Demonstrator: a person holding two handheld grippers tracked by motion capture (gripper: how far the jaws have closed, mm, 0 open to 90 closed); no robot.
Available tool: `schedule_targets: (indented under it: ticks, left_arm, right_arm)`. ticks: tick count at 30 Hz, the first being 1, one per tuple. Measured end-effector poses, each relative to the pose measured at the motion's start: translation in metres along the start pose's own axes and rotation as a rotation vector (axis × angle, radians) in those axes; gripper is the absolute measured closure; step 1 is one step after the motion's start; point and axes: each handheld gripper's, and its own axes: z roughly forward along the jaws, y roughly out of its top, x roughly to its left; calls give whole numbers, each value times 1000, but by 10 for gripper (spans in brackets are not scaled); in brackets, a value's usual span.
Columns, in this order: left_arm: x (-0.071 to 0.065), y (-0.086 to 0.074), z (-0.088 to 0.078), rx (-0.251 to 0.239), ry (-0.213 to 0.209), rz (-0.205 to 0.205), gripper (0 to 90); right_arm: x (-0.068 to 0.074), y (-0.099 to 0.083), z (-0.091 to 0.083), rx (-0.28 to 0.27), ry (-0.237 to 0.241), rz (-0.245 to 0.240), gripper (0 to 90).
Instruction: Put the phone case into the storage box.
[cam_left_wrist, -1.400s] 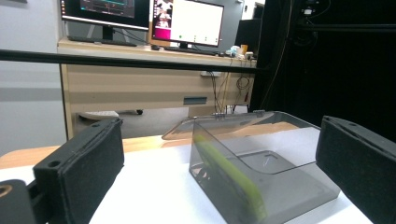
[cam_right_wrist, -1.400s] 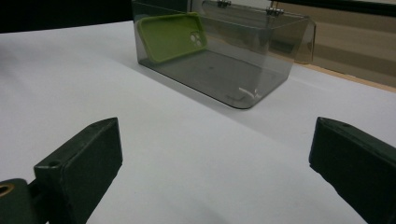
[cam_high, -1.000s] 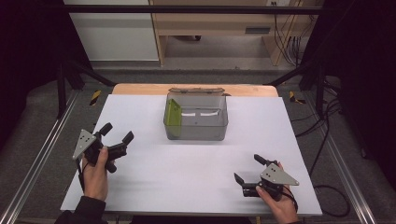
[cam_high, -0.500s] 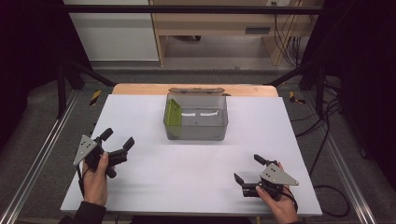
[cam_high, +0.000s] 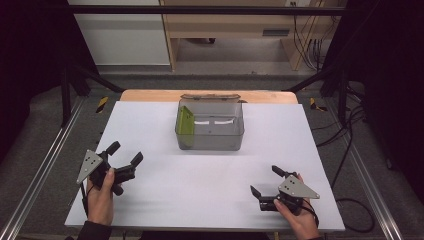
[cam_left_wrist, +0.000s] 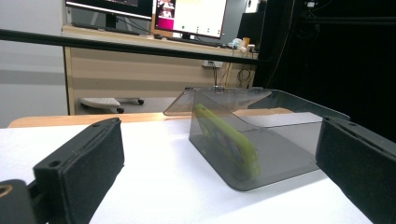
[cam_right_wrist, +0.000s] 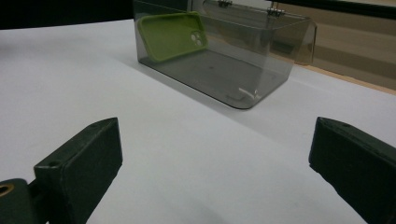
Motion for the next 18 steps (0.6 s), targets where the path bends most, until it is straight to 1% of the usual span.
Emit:
schedule_targets:
  ticks: [8,18]
  left_arm:
    - [-1,4,-6,-11,1,8,10]
    - [-1,2,-16,-14,7,11,10]
  right_arm:
    - [0,0,0,3,0,-3,28]
    - [0,0,0,7,2,-8,28]
